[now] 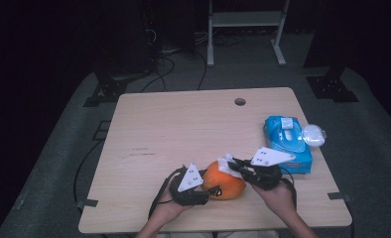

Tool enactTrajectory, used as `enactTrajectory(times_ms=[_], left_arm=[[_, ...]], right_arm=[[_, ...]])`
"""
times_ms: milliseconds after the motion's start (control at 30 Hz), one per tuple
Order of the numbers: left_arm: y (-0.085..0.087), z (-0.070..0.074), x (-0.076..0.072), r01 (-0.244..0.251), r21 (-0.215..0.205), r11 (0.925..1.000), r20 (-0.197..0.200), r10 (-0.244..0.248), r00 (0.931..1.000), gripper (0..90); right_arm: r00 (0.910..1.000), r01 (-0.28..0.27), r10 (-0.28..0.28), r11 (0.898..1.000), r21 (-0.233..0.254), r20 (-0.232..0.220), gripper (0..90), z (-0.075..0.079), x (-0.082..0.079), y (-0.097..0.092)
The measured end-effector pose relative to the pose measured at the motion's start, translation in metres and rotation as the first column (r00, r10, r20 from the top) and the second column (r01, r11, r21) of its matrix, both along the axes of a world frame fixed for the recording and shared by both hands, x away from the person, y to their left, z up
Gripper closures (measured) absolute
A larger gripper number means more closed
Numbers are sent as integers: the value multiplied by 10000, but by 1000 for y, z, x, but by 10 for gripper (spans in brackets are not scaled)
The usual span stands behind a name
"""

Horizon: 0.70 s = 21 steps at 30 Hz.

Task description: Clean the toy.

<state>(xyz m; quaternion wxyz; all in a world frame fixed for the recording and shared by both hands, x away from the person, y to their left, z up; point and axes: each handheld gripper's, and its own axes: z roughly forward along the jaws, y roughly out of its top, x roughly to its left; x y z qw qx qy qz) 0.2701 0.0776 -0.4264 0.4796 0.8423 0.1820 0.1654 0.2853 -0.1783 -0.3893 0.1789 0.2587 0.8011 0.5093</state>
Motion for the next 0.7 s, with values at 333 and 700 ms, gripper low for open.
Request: enactTrajectory(times_ms=[333, 700], left_arm=[[9, 0, 11, -276, -941, 9952, -1339, 148, 9909, 335], [13, 5, 13, -337, -1245, 9916, -1411, 160, 9899, 170]], right_arm=[[9977, -682, 682, 9975, 179, 4, 823, -4, -7, 13], [9961, -411, 467, 9964, 740, -755, 823, -14, 0, 2]])
